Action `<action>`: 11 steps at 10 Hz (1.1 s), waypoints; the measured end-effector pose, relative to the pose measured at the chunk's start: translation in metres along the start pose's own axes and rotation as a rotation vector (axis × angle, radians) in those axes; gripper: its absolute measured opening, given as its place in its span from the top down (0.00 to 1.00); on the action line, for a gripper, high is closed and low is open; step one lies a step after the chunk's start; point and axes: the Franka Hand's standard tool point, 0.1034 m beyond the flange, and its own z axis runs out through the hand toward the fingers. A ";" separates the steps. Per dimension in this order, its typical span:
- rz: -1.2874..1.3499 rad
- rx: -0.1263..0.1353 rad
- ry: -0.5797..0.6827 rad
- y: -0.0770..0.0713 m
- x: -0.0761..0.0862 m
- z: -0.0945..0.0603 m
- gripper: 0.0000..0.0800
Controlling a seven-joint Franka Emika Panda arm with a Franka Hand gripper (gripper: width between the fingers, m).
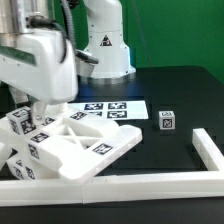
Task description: Assemble chair
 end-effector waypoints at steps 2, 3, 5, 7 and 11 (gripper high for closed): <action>0.168 0.003 -0.009 -0.002 -0.005 0.000 0.64; 0.200 0.005 -0.011 -0.005 -0.011 0.000 0.64; 0.200 0.008 -0.015 -0.007 -0.017 0.001 0.64; 0.209 0.015 -0.021 -0.008 -0.017 0.001 0.64; 0.208 0.013 -0.021 -0.007 -0.017 0.002 0.33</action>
Offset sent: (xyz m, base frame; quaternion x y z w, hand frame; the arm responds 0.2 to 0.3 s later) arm -0.0142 0.0196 -0.0025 0.0068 -0.0041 0.0475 0.9988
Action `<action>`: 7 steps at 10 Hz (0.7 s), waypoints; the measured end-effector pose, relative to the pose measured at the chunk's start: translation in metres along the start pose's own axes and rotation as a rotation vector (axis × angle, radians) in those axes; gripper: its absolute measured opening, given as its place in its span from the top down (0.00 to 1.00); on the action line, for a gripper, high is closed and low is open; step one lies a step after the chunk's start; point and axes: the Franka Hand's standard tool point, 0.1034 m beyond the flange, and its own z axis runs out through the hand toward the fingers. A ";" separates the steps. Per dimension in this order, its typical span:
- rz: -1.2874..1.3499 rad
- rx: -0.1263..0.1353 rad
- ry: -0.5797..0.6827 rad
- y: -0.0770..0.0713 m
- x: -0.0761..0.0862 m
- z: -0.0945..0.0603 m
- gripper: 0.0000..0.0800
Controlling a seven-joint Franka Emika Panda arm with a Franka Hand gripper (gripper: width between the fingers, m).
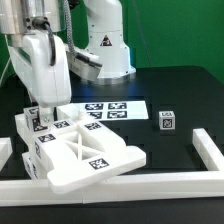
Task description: Assemble chair
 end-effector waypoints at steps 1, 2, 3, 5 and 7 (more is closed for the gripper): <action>0.000 0.000 0.000 0.000 0.000 0.000 0.33; 0.000 0.000 0.000 0.000 0.000 0.000 0.23; -0.001 0.001 -0.002 0.000 -0.002 -0.001 0.23; 0.001 0.015 -0.034 0.009 -0.029 -0.020 0.19; 0.014 0.022 -0.068 0.004 -0.060 -0.047 0.19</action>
Offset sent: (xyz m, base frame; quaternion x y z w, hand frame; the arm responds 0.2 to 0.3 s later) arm -0.0356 0.0121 0.0193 -0.0145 -0.0197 0.0252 0.9994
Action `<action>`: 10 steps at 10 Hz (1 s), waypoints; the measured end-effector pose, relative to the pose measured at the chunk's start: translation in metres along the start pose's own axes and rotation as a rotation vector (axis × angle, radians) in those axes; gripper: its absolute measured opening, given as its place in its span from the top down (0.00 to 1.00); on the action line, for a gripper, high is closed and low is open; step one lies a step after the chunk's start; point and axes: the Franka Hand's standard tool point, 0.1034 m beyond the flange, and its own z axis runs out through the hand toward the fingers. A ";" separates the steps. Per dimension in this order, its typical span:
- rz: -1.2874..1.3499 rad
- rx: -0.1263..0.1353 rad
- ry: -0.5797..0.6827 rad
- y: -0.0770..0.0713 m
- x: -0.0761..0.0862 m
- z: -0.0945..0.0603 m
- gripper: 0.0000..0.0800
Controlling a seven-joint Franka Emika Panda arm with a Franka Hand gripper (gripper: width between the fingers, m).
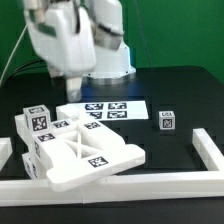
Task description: Assemble chair
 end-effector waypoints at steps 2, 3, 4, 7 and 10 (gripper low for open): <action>-0.010 -0.004 0.003 0.002 0.003 0.006 0.19; -0.012 -0.003 0.002 0.001 0.002 0.006 0.19; -0.012 -0.004 0.002 0.001 0.002 0.006 0.19; 0.021 -0.005 -0.002 -0.007 -0.028 0.001 0.19; -0.073 -0.064 -0.025 -0.015 -0.086 0.008 0.19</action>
Offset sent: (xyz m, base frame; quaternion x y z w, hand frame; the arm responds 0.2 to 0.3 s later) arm 0.0000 0.0000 0.0000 0.0000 0.0000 0.0000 1.0000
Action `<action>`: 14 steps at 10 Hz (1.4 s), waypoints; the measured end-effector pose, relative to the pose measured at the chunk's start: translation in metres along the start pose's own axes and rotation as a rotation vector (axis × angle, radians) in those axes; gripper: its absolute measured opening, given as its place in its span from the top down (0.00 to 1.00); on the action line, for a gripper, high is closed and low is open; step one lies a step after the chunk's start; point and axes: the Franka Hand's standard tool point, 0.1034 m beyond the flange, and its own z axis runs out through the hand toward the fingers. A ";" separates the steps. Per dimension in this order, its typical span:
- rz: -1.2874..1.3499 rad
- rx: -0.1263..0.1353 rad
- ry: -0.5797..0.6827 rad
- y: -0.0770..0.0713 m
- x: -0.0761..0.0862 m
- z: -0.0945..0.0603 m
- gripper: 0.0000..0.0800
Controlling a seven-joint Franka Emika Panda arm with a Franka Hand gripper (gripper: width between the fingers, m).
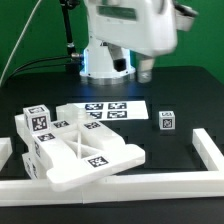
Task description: Assemble chair
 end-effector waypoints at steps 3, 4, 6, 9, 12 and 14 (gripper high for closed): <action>-0.237 0.008 0.011 -0.003 0.005 0.000 0.19; -0.290 0.032 0.028 -0.005 0.003 0.002 0.19; -0.403 0.052 0.028 0.021 -0.036 0.023 0.19; -0.625 0.020 0.037 0.018 -0.069 0.024 0.19; -0.819 0.014 0.039 0.019 -0.068 0.025 0.19; -0.949 -0.002 0.025 0.030 -0.077 0.036 0.19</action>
Offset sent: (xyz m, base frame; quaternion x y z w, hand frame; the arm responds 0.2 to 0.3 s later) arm 0.0000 0.0000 0.0000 0.0000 0.0000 -0.1938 0.9810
